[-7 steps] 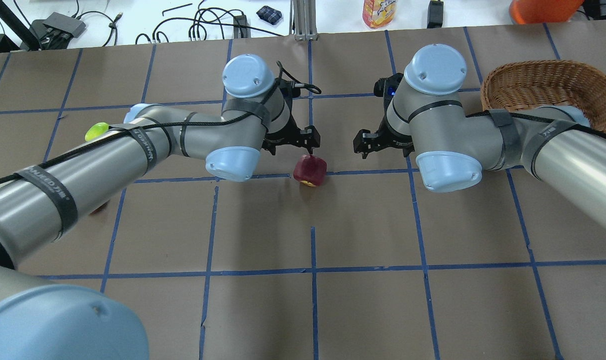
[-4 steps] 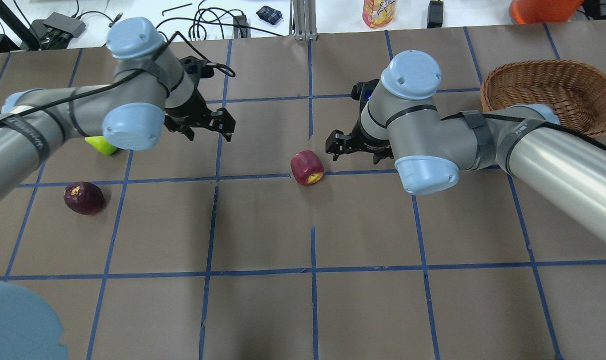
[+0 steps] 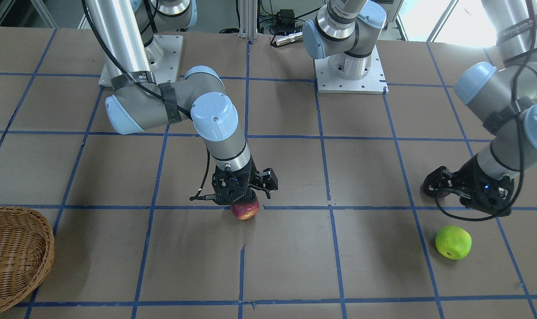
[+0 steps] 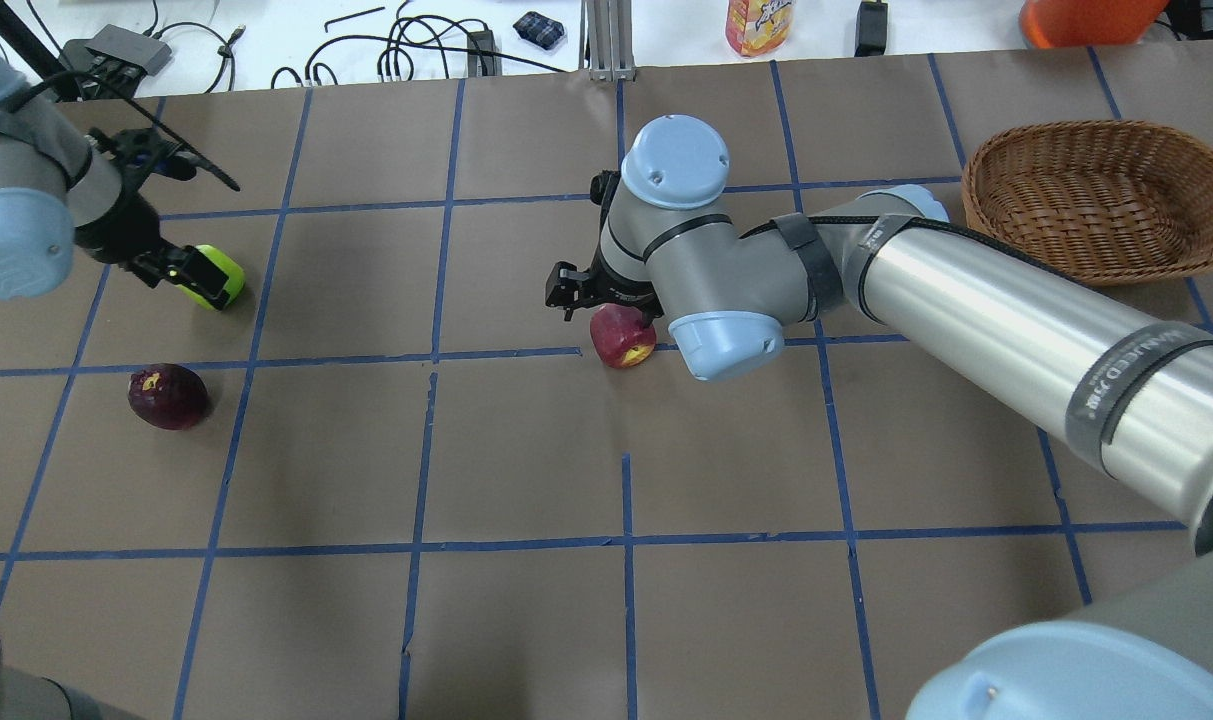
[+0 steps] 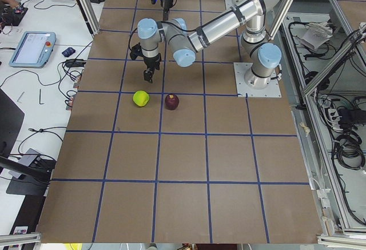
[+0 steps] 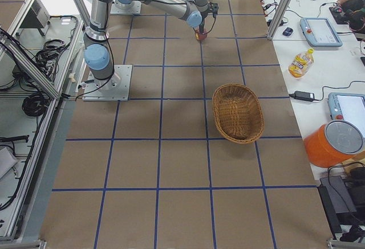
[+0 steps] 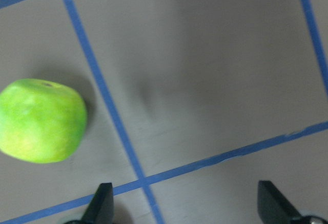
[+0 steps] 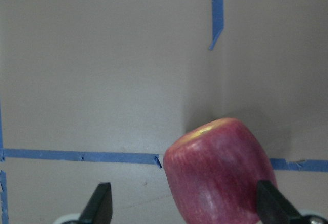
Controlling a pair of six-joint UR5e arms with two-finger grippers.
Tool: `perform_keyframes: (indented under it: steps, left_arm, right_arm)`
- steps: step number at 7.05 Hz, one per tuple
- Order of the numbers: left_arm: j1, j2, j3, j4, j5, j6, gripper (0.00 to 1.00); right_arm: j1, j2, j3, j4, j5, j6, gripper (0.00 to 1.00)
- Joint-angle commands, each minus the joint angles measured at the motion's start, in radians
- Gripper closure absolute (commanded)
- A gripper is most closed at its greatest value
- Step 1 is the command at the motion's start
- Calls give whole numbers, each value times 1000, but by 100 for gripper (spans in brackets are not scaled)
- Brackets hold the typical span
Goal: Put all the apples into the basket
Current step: 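Grasp the red apple with the right gripper while the left grasps the purple apple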
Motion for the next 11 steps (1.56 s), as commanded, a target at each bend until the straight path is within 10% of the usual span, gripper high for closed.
perform_keyframes:
  steps: [1, 6, 8, 9, 11]
  left_arm:
    - [103, -20, -64, 15, 0, 35, 0]
    - [100, -43, -173, 111, 113, -34, 0]
    - [86, -21, -123, 23, 112, -36, 79]
    - [75, -15, -68, -48, 110, -36, 100]
    - [39, 8, 38, -231, 3, -101, 100]
  right_arm:
    - [9, 15, 0, -1, -36, -248, 0]
    - [-11, 24, 2, -10, -69, -255, 0]
    - [-11, 51, 0, -10, -70, -298, 8]
    - [-11, 56, 2, -8, -70, -324, 20]
    - [-21, 44, -16, -4, -76, -323, 40]
